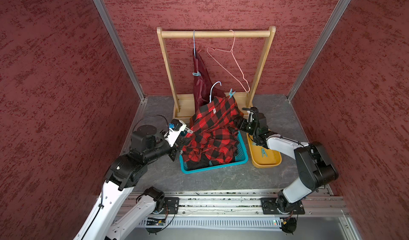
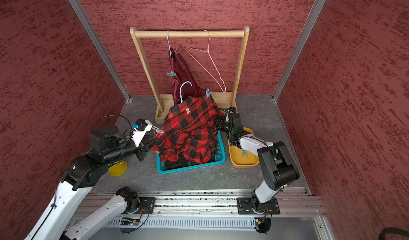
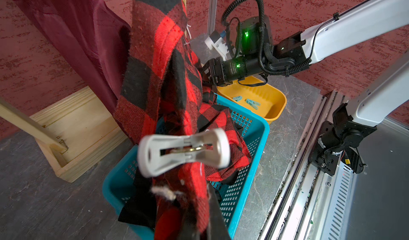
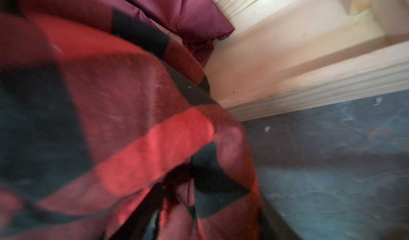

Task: Remove the clothespins securing long-sleeve shirts to the hanger
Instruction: Place the long-sleeve shirt at the bin.

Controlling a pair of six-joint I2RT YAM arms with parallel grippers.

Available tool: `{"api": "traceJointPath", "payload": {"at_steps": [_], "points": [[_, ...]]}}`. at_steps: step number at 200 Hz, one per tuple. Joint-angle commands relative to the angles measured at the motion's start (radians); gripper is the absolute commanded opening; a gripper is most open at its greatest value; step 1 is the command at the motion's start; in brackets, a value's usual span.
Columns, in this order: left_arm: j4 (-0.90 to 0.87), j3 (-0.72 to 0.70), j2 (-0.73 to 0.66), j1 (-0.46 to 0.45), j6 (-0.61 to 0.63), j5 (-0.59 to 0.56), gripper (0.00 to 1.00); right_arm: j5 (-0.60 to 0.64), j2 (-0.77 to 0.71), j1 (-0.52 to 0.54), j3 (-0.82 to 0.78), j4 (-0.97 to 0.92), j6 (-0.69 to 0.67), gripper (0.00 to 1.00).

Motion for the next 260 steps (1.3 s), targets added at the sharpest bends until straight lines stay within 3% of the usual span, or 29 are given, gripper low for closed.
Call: {"api": "traceJointPath", "payload": {"at_steps": [1, 20, 34, 109, 166, 209, 260], "points": [[0.01, 0.019, -0.015, 0.005, 0.017, -0.009, 0.0, -0.035, -0.013, -0.006, 0.049, 0.057, 0.004, 0.32], [0.011, 0.017, -0.017, 0.003, 0.022, -0.016, 0.0, -0.031, -0.053, -0.006, 0.048, 0.033, -0.004, 0.1], [0.012, 0.018, -0.017, 0.004, 0.025, -0.02, 0.0, -0.035, -0.088, -0.003, 0.047, 0.005, -0.012, 0.0], [-0.018, 0.056, -0.044, 0.003, 0.05, -0.065, 0.0, -0.023, -0.263, 0.108, 0.003, -0.065, 0.027, 0.0], [-0.097, 0.078, -0.073, -0.01, 0.103, -0.106, 0.0, 0.012, -0.322, 0.258, -0.059, -0.089, 0.102, 0.0], [-0.128, 0.073, -0.072, -0.056, 0.14, -0.145, 0.0, 0.048, -0.318, 0.344, -0.132, -0.047, 0.17, 0.0], [-0.095, 0.04, -0.043, -0.112, 0.144, -0.149, 0.0, 0.076, -0.211, 0.358, -0.252, 0.119, 0.249, 0.0]]}}
